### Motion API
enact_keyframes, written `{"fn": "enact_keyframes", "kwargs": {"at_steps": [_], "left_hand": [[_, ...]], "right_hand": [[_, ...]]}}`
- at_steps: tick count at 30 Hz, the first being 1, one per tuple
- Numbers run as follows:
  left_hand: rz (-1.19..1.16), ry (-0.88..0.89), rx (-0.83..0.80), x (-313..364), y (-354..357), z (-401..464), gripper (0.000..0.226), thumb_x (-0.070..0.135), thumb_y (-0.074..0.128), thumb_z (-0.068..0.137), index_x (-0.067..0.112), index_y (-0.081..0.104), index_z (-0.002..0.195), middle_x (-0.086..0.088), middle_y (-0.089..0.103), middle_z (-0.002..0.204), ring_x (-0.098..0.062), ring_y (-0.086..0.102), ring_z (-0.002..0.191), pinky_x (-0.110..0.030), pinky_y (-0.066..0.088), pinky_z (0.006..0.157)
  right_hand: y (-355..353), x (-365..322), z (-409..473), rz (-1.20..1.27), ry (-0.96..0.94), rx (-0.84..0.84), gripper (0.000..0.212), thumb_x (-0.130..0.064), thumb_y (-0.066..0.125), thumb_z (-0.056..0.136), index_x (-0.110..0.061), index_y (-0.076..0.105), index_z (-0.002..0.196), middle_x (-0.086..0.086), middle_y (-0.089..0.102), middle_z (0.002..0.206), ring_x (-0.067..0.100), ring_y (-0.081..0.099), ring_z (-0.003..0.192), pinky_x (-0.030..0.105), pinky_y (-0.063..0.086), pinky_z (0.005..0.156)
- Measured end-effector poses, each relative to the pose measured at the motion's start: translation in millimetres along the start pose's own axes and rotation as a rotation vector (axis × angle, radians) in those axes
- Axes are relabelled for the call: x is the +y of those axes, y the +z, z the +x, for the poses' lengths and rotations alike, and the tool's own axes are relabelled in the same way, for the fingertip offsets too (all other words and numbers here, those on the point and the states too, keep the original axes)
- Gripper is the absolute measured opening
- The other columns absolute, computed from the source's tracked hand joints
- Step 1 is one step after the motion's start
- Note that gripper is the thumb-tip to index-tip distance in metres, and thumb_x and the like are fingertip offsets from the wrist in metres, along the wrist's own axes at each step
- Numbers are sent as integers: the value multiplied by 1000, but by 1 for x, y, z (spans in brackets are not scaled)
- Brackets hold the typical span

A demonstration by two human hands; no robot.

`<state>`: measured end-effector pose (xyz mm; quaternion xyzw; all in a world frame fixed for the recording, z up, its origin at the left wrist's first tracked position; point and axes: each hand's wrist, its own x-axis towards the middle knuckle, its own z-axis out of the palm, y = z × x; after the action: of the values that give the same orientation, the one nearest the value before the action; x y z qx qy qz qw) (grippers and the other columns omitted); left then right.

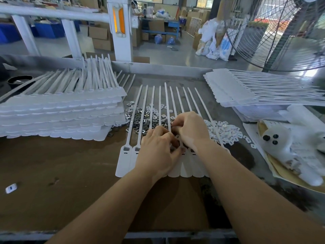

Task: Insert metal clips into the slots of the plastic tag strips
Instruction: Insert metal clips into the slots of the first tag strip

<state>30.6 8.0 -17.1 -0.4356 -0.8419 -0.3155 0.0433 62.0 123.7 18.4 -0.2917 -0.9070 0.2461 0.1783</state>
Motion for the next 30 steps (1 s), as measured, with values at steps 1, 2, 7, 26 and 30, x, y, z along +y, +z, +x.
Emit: {"fn": "enact_keyframes", "kwargs": {"at_steps": [1, 2, 7, 26, 30], "left_hand": [[5, 0, -2, 0, 0, 0, 27, 48, 57, 86, 26, 67, 98, 14, 36, 101, -7, 31, 100, -19, 19, 87], [13, 1, -3, 1, 0, 0, 28, 48, 57, 86, 26, 67, 99, 14, 36, 101, -10, 33, 104, -20, 21, 89], [16, -4, -12, 2, -1, -1, 29, 49, 58, 85, 26, 67, 100, 15, 36, 100, -11, 36, 108, -25, 26, 97], [-7, -14, -9, 0, 0, 0, 28, 51, 60, 83, 28, 65, 100, 15, 36, 100, -8, 34, 109, -17, 19, 87], [-5, -15, -6, 0, 0, 0, 27, 49, 59, 84, 27, 66, 99, 15, 36, 99, -8, 35, 106, -15, 16, 82]], "right_hand": [[0, 1, 0, -7, -6, 8, 18, -3, 60, 84, -17, 71, 88, -2, 69, 90, 16, 63, 86, 32, 51, 81], [1, 1, -1, -15, -13, 18, 18, -3, 60, 85, -16, 71, 90, -1, 69, 91, 16, 63, 87, 33, 51, 81], [0, 6, -2, -16, -47, 17, 19, -4, 55, 89, -11, 70, 98, 3, 70, 97, 20, 62, 93, 36, 49, 86], [-8, 18, -8, -177, -24, 70, 26, -2, 52, 89, -18, 71, 97, 3, 67, 99, 22, 60, 92, 34, 52, 80], [-5, 9, -8, -199, -134, 95, 19, -15, 56, 90, -19, 74, 93, 4, 60, 99, 20, 55, 97, 30, 48, 78]]}}
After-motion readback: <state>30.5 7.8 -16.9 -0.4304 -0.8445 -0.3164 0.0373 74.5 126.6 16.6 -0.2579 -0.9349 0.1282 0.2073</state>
